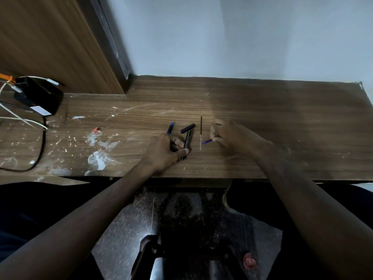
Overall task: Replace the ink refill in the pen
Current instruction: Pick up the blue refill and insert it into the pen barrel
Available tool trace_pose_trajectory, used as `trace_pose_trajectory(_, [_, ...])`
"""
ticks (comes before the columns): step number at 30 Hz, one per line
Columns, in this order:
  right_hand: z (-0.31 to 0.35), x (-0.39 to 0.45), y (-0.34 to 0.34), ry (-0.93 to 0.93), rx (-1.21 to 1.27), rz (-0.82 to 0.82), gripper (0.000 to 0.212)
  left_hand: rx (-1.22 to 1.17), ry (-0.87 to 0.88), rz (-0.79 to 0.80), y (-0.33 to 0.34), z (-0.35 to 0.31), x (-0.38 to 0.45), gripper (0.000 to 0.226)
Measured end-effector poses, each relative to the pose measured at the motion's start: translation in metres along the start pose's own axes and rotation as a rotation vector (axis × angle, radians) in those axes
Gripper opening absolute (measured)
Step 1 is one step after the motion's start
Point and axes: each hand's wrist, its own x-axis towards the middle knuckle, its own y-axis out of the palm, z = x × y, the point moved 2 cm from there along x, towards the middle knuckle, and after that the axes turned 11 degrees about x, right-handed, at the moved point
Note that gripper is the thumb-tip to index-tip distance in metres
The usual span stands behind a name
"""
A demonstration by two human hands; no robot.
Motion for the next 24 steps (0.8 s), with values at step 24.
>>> trace_pose_trajectory(24, [0.024,0.009,-0.009,0.338,1.503,-0.512,0.015,0.009,0.174,-0.068,0.002,-0.002,0.004,0.009])
